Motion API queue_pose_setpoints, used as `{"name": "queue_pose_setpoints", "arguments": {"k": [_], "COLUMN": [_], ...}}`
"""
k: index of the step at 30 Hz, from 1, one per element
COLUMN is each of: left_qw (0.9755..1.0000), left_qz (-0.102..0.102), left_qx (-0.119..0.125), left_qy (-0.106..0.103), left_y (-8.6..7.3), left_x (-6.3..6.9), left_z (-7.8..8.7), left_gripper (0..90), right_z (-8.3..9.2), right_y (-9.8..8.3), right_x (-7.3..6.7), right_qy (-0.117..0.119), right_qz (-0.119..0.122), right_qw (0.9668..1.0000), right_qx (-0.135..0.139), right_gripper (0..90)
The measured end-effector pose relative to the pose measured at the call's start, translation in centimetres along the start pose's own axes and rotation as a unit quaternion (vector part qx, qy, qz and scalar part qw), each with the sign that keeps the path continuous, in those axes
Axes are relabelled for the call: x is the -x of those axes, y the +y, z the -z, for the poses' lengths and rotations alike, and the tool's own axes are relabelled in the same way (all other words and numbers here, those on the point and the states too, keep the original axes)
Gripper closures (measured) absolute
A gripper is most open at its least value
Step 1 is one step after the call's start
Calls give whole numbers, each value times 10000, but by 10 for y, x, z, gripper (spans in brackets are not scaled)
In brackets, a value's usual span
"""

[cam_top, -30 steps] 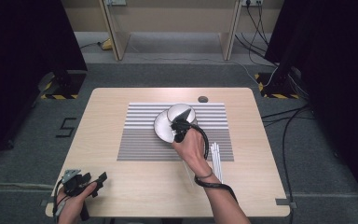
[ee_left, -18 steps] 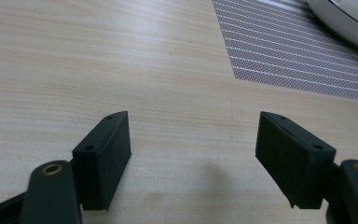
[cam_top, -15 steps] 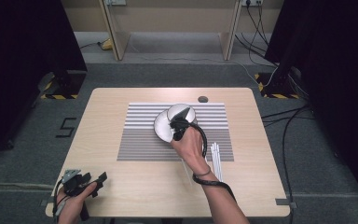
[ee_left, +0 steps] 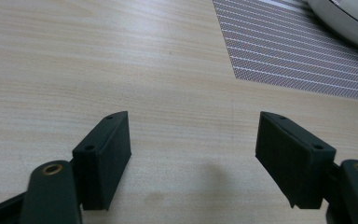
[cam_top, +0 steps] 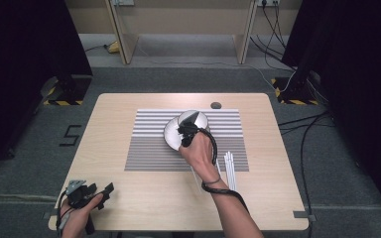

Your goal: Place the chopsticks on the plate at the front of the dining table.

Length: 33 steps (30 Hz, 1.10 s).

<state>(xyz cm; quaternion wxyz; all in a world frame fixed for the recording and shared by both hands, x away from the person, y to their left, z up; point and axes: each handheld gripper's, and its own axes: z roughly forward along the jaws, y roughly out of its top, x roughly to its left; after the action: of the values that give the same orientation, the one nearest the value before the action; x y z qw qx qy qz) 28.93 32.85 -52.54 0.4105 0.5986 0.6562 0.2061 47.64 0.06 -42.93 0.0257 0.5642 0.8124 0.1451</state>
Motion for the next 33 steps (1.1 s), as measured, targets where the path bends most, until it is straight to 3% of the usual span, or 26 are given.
{"name": "queue_pose_setpoints", "arguments": {"k": [33], "left_qw": [10000], "left_qz": [11], "left_qx": [-3], "left_qy": [-10], "left_y": [0], "left_x": [0], "left_z": [0], "left_gripper": [255], "right_z": [-9], "right_y": [16], "right_x": [-5], "right_qy": [-44], "right_qz": [-94], "right_qw": [9996], "right_qx": [277], "right_gripper": [853]}}
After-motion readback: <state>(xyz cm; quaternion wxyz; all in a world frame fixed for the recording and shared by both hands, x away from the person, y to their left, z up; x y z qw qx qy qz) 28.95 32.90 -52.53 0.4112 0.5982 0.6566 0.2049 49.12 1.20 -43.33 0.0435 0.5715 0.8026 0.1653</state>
